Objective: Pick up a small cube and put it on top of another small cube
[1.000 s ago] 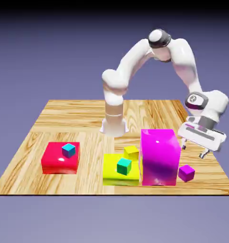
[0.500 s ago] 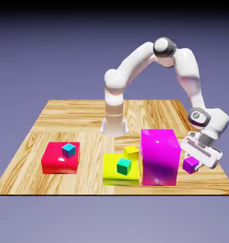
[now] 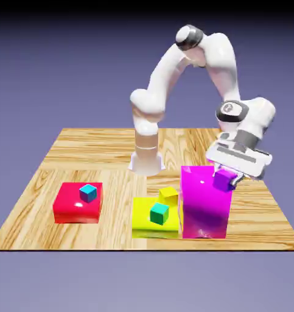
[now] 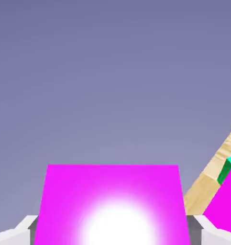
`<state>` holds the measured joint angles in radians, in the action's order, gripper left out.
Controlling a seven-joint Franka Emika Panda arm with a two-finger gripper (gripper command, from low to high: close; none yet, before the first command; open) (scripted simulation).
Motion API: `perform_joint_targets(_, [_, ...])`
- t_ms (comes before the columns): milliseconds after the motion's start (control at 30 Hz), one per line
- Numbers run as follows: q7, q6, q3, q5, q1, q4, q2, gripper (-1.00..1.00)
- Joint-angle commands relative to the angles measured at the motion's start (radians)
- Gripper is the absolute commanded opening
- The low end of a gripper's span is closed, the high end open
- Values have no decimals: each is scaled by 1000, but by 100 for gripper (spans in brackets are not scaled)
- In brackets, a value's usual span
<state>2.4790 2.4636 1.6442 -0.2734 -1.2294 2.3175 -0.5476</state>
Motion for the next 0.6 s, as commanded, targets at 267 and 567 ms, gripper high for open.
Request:
perform_joint_targets(267, [52,18,-14,72,-101,149,56,-100])
perform_joint_targets(567, [40,159,190,113,-331,167,-4,100])
